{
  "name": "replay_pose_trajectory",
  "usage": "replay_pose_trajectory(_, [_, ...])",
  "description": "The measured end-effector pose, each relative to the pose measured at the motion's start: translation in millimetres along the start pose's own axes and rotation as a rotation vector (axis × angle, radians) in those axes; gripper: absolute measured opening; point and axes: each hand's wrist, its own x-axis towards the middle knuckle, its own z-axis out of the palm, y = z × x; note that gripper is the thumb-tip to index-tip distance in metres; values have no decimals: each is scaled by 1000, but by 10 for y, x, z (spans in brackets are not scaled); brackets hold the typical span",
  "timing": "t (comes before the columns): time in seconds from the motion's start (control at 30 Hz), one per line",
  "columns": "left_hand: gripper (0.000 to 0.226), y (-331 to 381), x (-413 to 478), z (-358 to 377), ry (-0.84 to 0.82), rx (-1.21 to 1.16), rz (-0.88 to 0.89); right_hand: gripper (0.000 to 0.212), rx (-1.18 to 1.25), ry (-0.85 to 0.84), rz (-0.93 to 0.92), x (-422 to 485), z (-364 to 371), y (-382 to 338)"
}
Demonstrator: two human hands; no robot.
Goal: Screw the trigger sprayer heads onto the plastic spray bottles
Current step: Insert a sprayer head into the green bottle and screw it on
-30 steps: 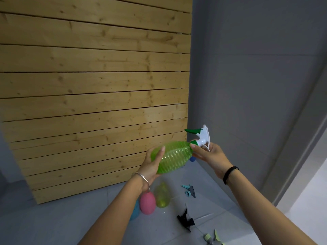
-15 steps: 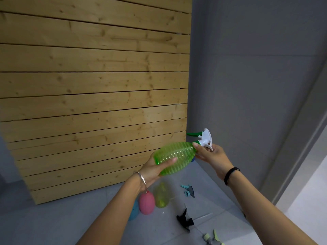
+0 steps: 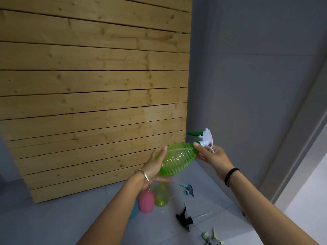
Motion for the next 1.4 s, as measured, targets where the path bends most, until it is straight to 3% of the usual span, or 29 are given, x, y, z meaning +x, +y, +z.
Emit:
replay_pose_trajectory(0.1, [70,-14,26,-44,-37,-54,74,42,-22,71,-5,-15,13,-19])
replay_pose_trajectory(0.17, [86,-19,-7,-6,-138,-30,4,38,-17,81,-11,-23,26,-29])
replay_pose_trajectory(0.27, [75,-4,-36,61,-105,-4,-138,33,-21,68,-17,-37,51,-35])
replay_pose_trajectory(0.37, [82,12,12,58,88,71,93,24,-25,123,-28,-31,46,-47])
replay_pose_trajectory(0.43, [84,12,27,50,106,77,203,20,-35,176,-35,-29,40,-49])
replay_pose_trajectory(0.53, [107,24,10,73,-13,-112,25,24,-66,177,-43,-46,62,-58])
replay_pose_trajectory(0.63, [86,-21,39,57,-35,-94,-109,38,-72,94,-45,-58,89,-66])
replay_pose_trajectory(0.73, [63,-30,55,42,-12,-170,-150,36,43,-38,-7,-61,128,-90])
replay_pose_trajectory(0.9, [80,-14,65,128,98,-149,41,18,39,55,-59,-62,159,-163])
replay_pose_trajectory(0.97, [75,-40,80,106,122,-150,87,20,60,89,-77,-57,208,-169])
replay_pose_trajectory(1.17, [70,-67,52,6,36,-267,-104,27,130,-23,-57,-40,321,-157])
replay_pose_trajectory(1.33, [65,-51,59,-141,55,-319,-72,28,111,-18,-108,3,534,-226])
replay_pose_trajectory(1.4, [63,-41,39,-213,69,-350,-55,19,88,-22,-134,32,644,-268])
